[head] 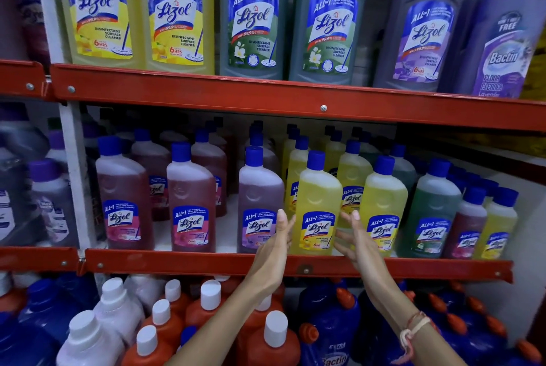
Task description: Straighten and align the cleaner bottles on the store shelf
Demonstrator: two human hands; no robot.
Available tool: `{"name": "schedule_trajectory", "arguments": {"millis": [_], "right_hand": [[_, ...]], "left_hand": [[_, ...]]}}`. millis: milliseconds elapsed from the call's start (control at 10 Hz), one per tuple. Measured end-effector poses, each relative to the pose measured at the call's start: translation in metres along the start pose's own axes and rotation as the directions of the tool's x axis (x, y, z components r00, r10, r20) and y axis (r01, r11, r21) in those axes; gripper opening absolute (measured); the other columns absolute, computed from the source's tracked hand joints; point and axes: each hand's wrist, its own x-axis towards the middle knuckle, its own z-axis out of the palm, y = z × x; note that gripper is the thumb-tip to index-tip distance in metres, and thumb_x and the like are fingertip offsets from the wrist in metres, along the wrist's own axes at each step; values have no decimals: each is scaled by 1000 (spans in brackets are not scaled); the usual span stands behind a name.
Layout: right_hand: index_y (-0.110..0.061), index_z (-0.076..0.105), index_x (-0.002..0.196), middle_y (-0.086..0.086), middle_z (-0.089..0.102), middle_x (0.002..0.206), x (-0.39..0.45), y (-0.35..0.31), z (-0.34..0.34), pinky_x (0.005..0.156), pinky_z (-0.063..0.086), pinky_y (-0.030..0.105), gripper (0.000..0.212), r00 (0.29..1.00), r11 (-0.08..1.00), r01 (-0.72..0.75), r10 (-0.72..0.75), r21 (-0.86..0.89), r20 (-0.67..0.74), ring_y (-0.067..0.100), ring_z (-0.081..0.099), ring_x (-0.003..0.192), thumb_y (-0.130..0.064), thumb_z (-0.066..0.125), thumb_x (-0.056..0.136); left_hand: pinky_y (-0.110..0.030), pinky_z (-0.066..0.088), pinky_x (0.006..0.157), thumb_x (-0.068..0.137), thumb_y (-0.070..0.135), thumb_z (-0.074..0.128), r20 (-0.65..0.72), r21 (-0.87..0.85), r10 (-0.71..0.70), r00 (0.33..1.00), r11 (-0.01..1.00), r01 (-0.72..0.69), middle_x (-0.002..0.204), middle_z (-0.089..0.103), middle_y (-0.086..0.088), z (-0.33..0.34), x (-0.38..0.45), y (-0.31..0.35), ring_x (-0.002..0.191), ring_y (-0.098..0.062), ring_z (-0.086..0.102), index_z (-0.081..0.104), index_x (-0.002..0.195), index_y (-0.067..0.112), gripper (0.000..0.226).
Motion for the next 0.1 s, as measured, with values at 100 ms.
{"name": "schedule_trajectory", "arguments": {"millis": [100], "right_hand": [[-31,60,125,-7,66,119,8,1,-6,97,48,35,56,991,992,82,-92,-93,-102,14,61,113,-65,43,84]], "left_hand": [[-31,43,105,78,74,22,-27,61,89,996,994,-87,116,62,19,-13,-4,8,113,-6,59,54,126,42,65]]}}
